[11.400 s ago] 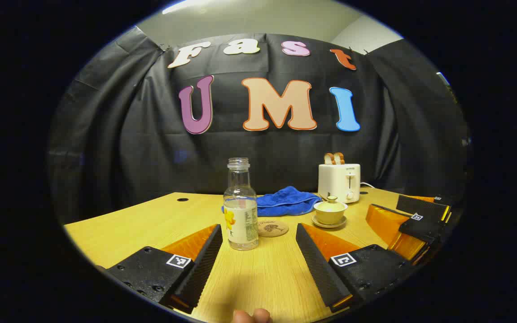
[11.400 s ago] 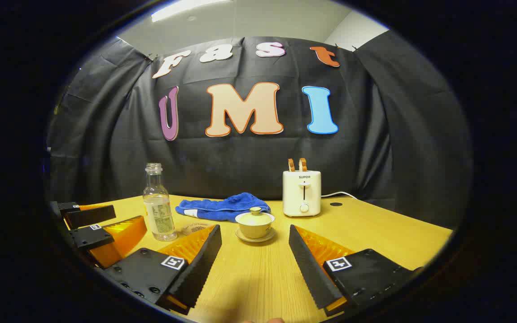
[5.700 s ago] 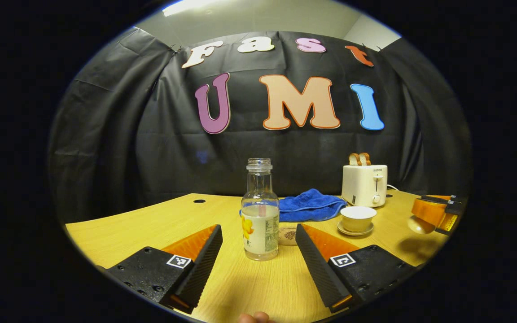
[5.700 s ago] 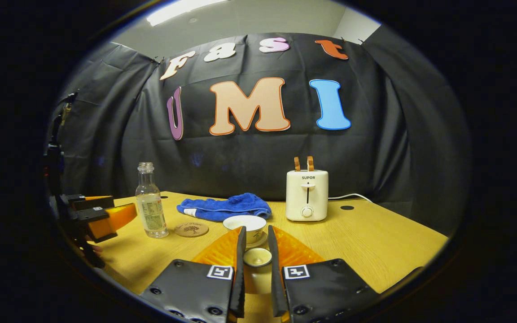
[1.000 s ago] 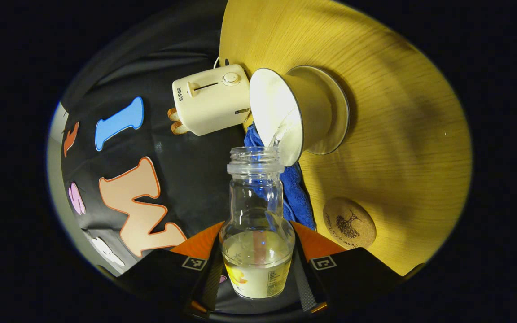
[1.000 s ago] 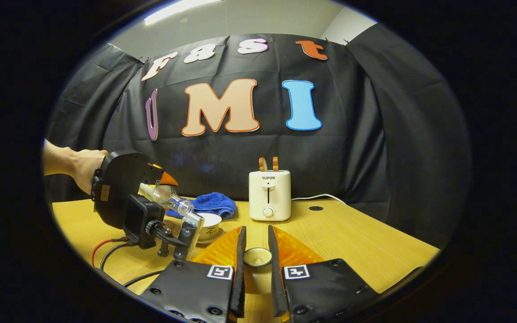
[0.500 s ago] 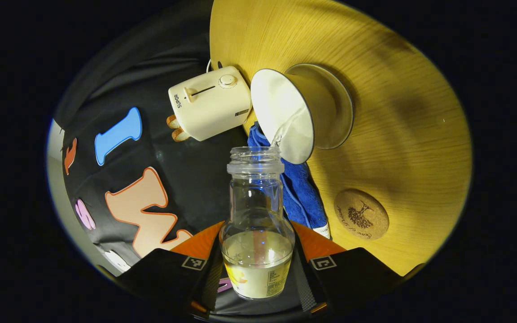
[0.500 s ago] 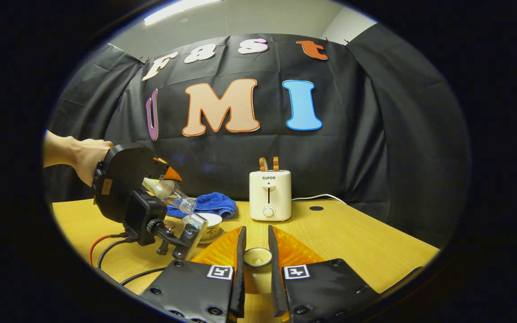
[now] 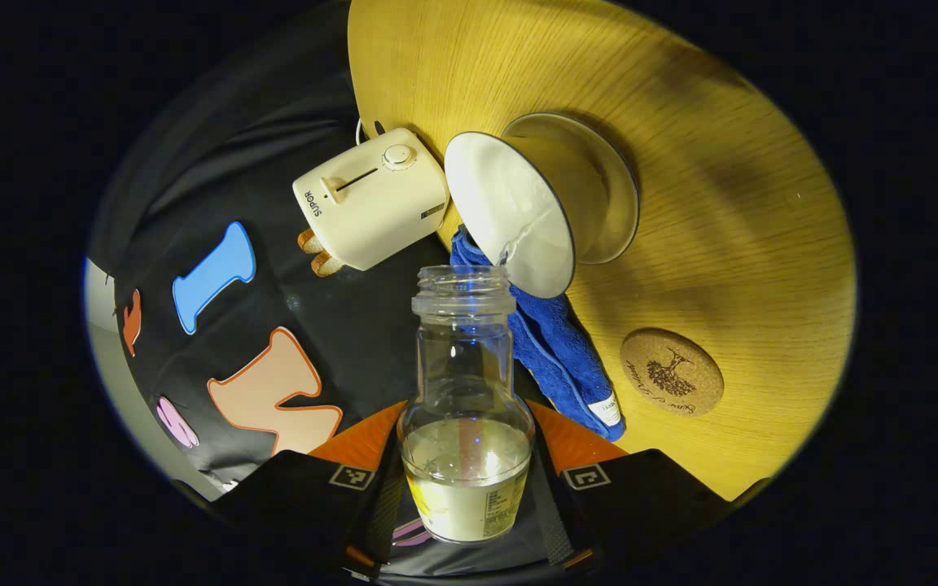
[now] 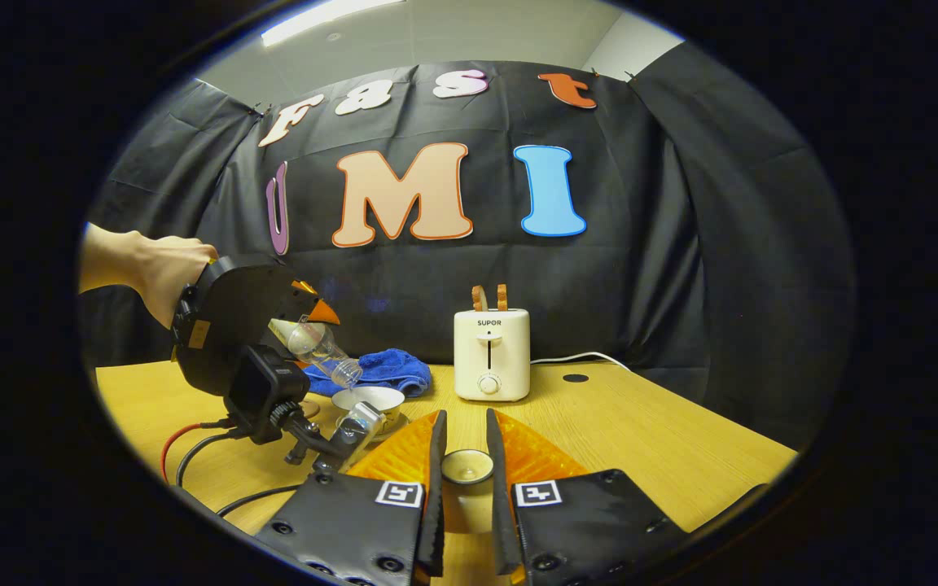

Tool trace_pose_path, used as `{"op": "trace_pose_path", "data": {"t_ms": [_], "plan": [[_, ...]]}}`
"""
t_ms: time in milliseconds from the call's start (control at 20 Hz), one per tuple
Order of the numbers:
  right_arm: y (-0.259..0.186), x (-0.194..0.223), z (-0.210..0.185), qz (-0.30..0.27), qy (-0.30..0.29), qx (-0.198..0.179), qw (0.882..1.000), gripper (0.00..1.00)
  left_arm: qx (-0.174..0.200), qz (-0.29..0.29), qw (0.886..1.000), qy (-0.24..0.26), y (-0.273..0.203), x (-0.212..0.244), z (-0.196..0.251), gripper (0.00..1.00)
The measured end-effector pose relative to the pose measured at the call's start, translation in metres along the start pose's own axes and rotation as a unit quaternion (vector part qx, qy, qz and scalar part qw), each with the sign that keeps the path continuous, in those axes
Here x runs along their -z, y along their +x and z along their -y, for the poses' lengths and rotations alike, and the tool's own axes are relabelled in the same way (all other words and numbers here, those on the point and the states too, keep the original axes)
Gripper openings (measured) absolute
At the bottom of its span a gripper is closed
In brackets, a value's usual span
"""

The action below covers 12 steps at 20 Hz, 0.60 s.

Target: Open the teacup lid with one hand, grasp the water bottle and pour water into the teacup with the other hand; after pouring, place the water bottle on the coaster and then close the teacup lid.

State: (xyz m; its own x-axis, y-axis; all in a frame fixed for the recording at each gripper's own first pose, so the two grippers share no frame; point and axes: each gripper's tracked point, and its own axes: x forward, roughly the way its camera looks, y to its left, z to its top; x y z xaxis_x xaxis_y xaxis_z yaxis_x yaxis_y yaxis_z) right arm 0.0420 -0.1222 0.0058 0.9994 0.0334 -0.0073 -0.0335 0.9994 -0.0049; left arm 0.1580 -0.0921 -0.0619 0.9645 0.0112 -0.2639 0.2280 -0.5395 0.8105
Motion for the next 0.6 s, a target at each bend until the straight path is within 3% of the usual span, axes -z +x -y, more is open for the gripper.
{"op": "trace_pose_path", "data": {"t_ms": [600], "plan": [[0.0005, 0.0003, -0.0002, 0.000, 0.000, 0.000, 1.000, 0.27, -0.006, 0.003, 1.000, 0.006, 0.0000, -0.0001, -0.0027, 0.68]]}}
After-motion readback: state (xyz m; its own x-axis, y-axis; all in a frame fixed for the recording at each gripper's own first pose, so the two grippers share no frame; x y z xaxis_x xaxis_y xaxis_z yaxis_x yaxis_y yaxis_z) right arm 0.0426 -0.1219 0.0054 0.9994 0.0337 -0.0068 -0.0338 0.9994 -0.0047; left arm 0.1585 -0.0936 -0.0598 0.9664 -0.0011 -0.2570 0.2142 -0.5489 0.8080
